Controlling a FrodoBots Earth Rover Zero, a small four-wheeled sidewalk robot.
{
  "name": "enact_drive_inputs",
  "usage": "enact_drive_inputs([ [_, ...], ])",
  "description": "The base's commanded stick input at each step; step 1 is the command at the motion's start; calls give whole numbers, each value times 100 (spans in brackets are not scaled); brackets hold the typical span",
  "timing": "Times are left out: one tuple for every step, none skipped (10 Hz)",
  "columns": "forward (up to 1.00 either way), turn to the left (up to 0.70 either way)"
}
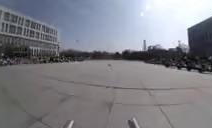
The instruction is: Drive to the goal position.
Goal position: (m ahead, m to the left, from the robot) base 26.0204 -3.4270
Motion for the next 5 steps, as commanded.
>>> enact_drive_inputs([
  [100, 27],
  [100, 0],
  [100, 0],
  [100, 0],
  [100, 0],
])
